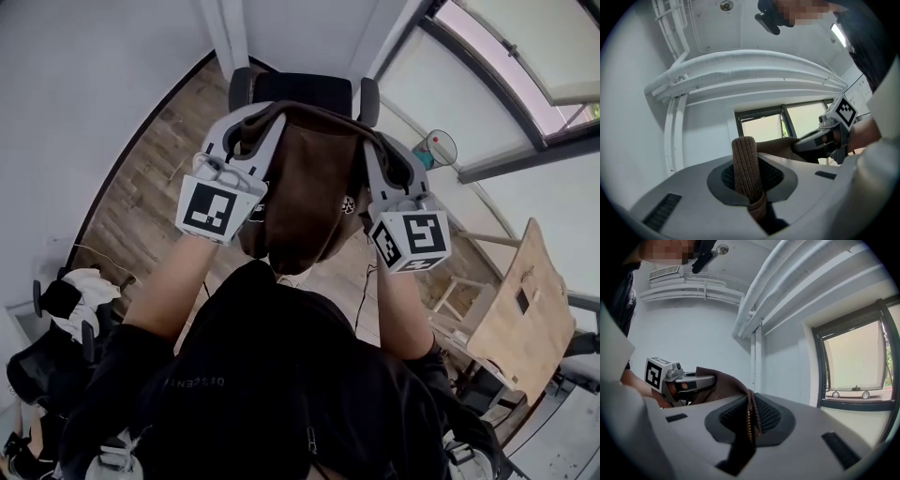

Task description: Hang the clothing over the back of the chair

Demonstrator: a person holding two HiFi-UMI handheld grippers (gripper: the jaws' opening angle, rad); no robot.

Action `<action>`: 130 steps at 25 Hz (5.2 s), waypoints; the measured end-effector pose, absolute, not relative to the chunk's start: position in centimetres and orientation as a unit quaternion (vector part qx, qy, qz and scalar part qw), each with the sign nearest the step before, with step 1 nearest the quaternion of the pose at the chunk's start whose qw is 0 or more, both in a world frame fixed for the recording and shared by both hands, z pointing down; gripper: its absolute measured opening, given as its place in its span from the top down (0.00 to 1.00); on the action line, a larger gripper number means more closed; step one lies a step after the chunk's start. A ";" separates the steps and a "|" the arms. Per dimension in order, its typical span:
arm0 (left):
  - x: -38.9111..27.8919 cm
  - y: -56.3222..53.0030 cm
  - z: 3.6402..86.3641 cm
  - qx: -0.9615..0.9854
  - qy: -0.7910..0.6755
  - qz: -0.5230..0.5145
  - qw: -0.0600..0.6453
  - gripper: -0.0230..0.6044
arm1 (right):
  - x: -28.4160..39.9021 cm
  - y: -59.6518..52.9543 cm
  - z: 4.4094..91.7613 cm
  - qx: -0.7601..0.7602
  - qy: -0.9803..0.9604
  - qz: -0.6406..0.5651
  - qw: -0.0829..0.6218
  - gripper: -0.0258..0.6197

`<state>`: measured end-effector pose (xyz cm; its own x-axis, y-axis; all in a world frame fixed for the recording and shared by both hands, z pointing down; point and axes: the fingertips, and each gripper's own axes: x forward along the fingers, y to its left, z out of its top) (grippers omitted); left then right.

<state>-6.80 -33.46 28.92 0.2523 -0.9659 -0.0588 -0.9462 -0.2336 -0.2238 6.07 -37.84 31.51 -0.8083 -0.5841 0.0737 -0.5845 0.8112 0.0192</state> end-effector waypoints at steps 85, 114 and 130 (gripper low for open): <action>-10.2 -47.5 47.7 -0.840 0.524 -0.118 -0.079 0.54 | 2.4 -49.7 49.8 0.332 -0.904 0.183 0.197 0.58; -5.0 -37.4 36.6 -0.839 0.541 -0.057 0.001 0.72 | 4.1 -38.9 38.0 0.269 -0.957 0.085 0.071 0.72; -1.4 -30.4 35.2 -0.834 0.550 -0.044 0.017 0.92 | 6.2 -32.2 35.4 0.226 -0.973 0.034 0.034 0.94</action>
